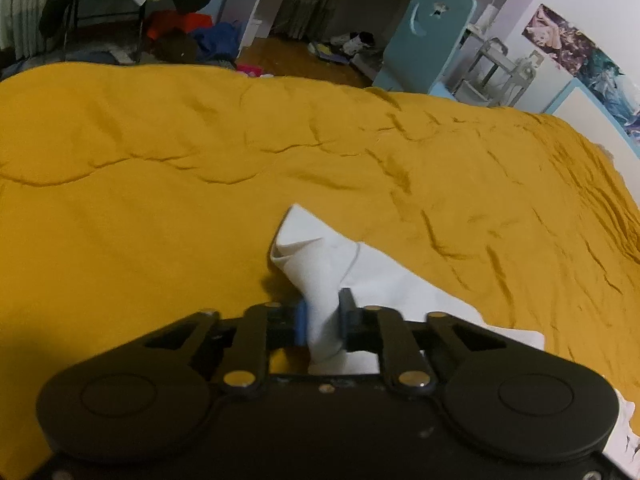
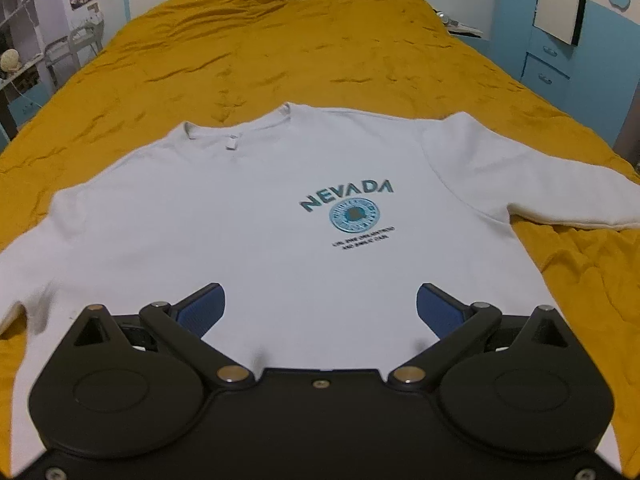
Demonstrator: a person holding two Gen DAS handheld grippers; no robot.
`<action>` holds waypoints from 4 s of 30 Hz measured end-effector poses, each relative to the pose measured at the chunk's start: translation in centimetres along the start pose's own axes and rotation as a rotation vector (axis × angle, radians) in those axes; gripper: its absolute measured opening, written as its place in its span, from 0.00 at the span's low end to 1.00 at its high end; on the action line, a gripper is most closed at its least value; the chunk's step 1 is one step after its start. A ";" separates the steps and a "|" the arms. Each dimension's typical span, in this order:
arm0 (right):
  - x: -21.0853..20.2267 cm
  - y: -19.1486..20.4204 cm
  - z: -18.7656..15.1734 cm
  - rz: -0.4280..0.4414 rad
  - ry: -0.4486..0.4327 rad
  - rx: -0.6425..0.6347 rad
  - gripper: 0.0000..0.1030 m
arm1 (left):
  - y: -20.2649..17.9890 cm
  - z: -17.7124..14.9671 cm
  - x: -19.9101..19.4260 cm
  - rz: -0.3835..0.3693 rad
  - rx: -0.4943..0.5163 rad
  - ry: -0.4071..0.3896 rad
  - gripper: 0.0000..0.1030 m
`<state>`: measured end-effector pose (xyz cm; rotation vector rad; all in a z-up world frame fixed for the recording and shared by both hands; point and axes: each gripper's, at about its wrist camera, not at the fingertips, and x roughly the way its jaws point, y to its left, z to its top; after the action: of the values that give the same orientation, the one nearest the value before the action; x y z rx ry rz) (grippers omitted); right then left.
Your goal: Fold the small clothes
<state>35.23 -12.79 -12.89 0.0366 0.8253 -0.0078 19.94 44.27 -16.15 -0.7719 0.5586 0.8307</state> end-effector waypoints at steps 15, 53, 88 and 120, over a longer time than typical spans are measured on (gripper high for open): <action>-1.4 -4.3 0.4 0.028 -0.019 0.064 1.00 | -20.6 -3.1 -11.6 -0.617 0.168 -0.033 0.07; 9.6 -10.2 3.9 0.136 0.061 0.243 1.00 | -26.4 -21.0 -3.1 -0.491 0.838 0.244 0.72; 9.2 -12.9 2.1 0.141 -0.034 0.296 0.49 | -23.7 -21.2 -0.3 -0.282 0.737 0.220 0.24; 6.6 -17.5 3.0 0.028 -0.083 0.224 0.56 | -33.3 -16.4 11.6 -0.483 0.473 0.195 0.01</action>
<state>41.56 -30.31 -16.21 0.2577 0.7378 -0.0750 51.25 21.90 -21.58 -0.5174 0.6743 0.1619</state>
